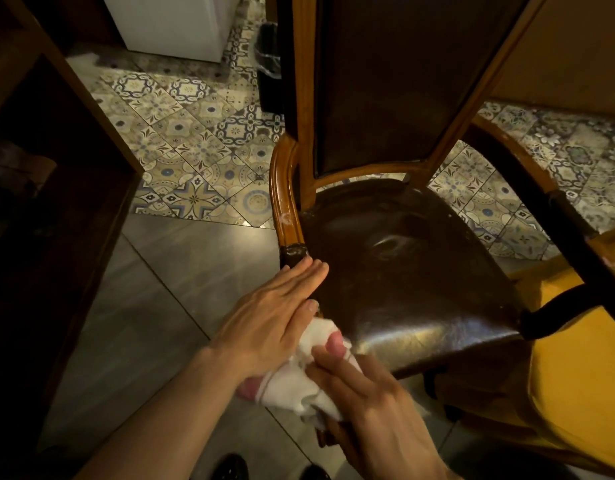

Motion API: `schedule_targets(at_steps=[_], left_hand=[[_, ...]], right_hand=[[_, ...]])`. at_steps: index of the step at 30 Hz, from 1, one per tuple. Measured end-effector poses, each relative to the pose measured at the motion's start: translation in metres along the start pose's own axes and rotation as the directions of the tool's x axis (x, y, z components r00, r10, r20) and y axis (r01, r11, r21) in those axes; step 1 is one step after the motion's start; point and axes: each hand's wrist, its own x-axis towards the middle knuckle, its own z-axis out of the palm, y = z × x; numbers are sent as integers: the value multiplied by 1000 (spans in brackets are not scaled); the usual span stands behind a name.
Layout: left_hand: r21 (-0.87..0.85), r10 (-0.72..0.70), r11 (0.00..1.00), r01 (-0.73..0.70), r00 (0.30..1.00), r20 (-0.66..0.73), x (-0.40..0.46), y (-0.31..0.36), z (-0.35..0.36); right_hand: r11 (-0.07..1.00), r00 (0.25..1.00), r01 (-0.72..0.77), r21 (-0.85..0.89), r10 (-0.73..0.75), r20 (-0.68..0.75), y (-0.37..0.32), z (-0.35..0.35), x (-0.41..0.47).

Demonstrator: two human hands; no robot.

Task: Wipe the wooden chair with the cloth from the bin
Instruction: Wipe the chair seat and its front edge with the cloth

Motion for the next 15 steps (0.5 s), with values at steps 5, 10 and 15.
schedule_targets(at_steps=[5, 10, 15], left_hand=[[-24, -2, 1000, 1, 999, -37, 0, 1, 3], [-15, -42, 999, 42, 999, -31, 0, -3, 9], [-12, -24, 1000, 23, 994, -103, -1, -2, 17]], right_hand=[[996, 999, -17, -90, 21, 44, 20, -19, -13], [928, 927, -367, -57, 361, -102, 64, -46, -5], [862, 776, -492, 120, 497, -389, 109, -83, 51]])
